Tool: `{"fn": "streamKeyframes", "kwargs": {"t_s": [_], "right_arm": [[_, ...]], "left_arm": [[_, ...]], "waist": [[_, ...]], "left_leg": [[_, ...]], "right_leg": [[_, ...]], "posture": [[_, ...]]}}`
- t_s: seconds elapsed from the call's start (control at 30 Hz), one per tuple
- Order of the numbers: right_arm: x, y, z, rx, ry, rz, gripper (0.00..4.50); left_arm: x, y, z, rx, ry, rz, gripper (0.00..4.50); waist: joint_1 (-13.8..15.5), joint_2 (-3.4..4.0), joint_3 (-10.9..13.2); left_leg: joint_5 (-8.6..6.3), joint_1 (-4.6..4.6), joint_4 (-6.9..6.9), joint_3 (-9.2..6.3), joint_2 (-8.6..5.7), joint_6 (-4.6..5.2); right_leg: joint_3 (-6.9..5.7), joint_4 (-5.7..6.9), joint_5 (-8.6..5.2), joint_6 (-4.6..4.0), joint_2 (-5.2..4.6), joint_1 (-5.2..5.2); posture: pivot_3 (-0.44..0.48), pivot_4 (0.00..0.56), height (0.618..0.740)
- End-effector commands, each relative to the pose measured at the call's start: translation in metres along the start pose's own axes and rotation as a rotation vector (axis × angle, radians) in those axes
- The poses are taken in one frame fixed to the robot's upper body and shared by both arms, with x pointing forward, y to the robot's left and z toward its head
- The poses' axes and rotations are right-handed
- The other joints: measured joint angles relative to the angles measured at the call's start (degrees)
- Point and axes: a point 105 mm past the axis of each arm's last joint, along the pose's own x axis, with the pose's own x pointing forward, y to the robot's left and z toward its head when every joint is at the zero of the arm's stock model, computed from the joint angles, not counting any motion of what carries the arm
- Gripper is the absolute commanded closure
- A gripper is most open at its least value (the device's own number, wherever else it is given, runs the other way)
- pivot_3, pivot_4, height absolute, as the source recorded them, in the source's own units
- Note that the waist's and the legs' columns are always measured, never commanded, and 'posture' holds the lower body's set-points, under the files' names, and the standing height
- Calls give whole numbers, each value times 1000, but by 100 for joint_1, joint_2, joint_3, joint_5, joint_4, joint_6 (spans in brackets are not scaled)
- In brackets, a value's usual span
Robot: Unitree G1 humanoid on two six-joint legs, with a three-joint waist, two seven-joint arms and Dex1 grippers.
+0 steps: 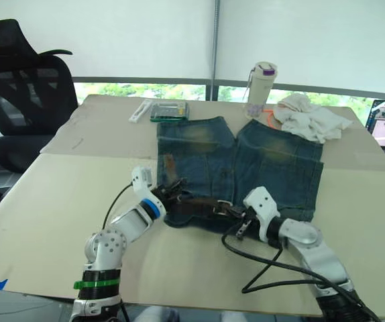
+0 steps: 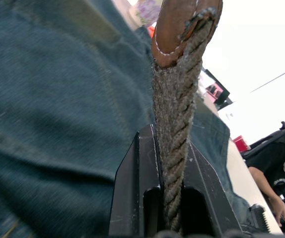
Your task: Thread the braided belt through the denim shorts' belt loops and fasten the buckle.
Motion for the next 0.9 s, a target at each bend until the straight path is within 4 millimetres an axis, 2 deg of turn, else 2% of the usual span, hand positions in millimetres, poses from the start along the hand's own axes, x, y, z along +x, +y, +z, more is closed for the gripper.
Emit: {"fn": "streamKeyframes", "kwargs": {"t_s": [0.03, 0.13, 0.23, 0.3, 0.4, 0.57, 0.7, 0.8, 0.9], "right_arm": [[2, 8, -19, -43, 115, 58, 4463], [2, 4, -38, -69, 229, 47, 4463], [3, -1, -43, -64, 263, 27, 4463], [2, -2, -47, -78, 297, 23, 4463], [7, -8, -39, -110, 249, 5, 4463], [12, -14, -23, -159, 172, 0, 4463], [14, -2, -13, -139, 111, 57, 4463], [14, 8, -12, -120, 102, 101, 4463], [15, 10, -13, -129, 108, 99, 4463]], "left_arm": [[-2, -8, 13, 36, -44, -30, 4500], [-4, -1, 11, 33, -41, -14, 4500], [-8, 9, 6, 56, -25, 18, 4500], [-11, 17, 6, 59, -24, 44, 4500], [-18, 34, 3, 73, -14, 103, 4500], [-17, 34, 0, 78, -3, 103, 4500], [-16, 34, 0, 80, -10, 105, 4500], [-15, 34, 0, 81, -12, 107, 4500], [-15, 34, 1, 83, -14, 110, 4500]], "waist": [[0, 0, -1], [0, -10, -6], [-2, -20, -13], [-5, -22, -14], [-8, -44, -32], [-10, -59, -43], [-10, -59, -43], [-12, -59, -43], [-13, -59, -43]], "left_leg": [[0, 3, 0, 0, 0, 0], [0, 11, -1, 0, 0, 0], [-1, 38, -6, -1, 2, -1], [-16, 93, -17, 0, 3, -5], [-21, 101, -16, -1, 5, -6], [-24, 101, -17, -2, 7, -10], [-25, 99, -21, -2, 9, -13], [-25, 100, -29, -1, 9, -13], [-25, 100, -33, -2, 9, -14]], "right_leg": [[0, 1, 0, 0, 0, 2], [0, 0, 0, 0, 0, 10], [-1, -8, 0, -1, 1, 37], [-1, -25, -2, -3, 2, 90], [-1, -26, -3, -5, 2, 96], [0, -25, -3, -6, 0, 94], [0, -26, -4, -7, -1, 89], [1, -29, -4, -8, -4, 88], [1, -31, -4, -8, -7, 88]], "posture": [[0, 150, 740], [0, 150, 740], [0, 150, 740], [0, 150, 740], [0, 150, 740], [0, 150, 740], [0, 150, 740], [0, 150, 740], [0, 150, 740]]}}
